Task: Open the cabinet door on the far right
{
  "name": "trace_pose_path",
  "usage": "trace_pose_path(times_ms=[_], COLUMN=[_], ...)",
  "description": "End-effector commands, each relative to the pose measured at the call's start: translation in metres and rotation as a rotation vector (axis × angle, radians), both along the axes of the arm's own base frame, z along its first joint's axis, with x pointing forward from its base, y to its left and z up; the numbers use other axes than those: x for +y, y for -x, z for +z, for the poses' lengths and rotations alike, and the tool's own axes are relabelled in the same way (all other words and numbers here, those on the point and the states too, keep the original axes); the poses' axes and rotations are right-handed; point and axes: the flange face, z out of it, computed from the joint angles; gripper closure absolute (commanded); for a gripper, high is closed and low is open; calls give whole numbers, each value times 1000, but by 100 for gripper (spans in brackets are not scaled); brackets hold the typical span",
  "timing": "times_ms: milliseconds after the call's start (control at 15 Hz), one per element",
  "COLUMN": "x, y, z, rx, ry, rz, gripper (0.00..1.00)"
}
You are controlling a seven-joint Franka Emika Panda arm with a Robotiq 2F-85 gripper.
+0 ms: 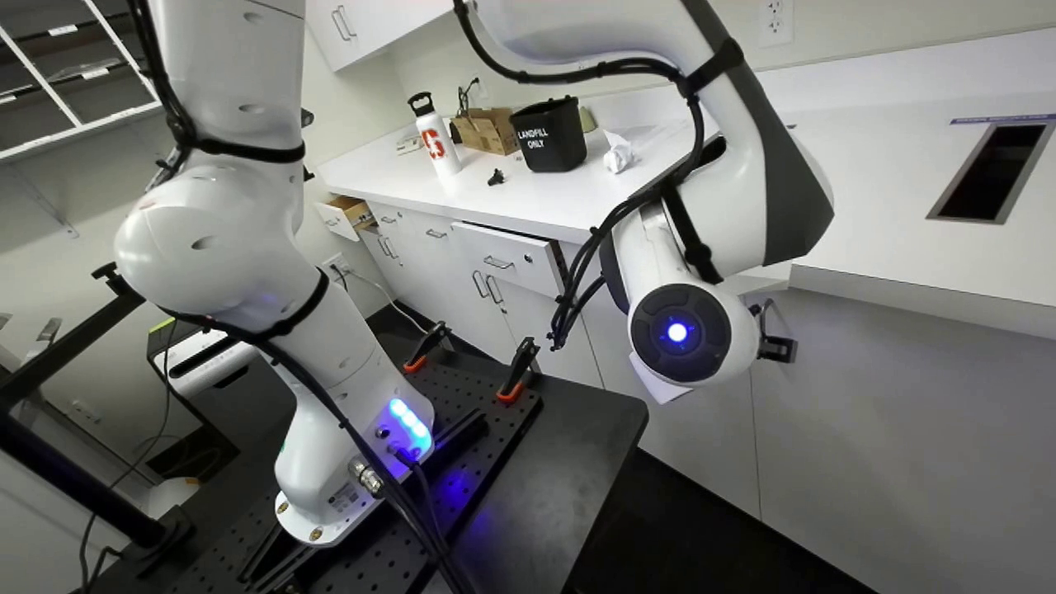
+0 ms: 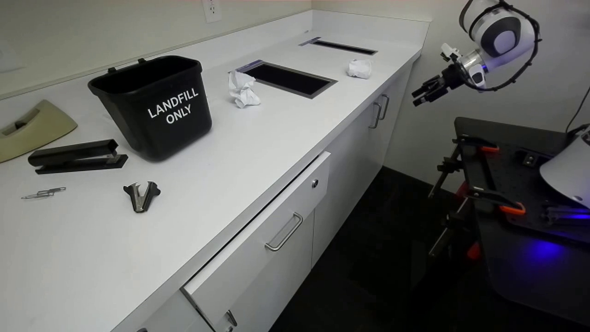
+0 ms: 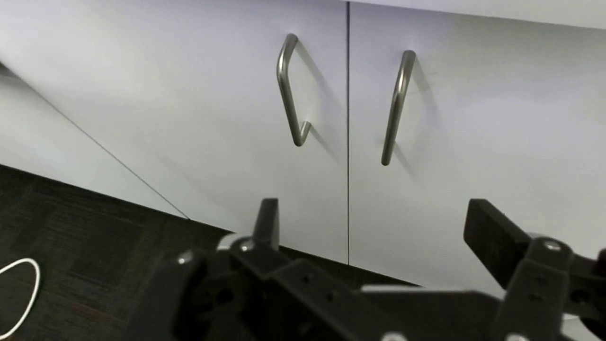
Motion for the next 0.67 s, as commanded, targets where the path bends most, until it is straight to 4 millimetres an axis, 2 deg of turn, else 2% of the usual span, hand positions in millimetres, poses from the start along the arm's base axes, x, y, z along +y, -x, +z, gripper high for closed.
trace_pose_path(times_ms=[0, 267, 600], x=[3, 2, -8], y=[-19, -36, -48], z=[-17, -33, -45], rx=[-47, -88, -140], ry=[1, 37, 66], rz=[-58, -125, -171], gripper=[0, 0, 0])
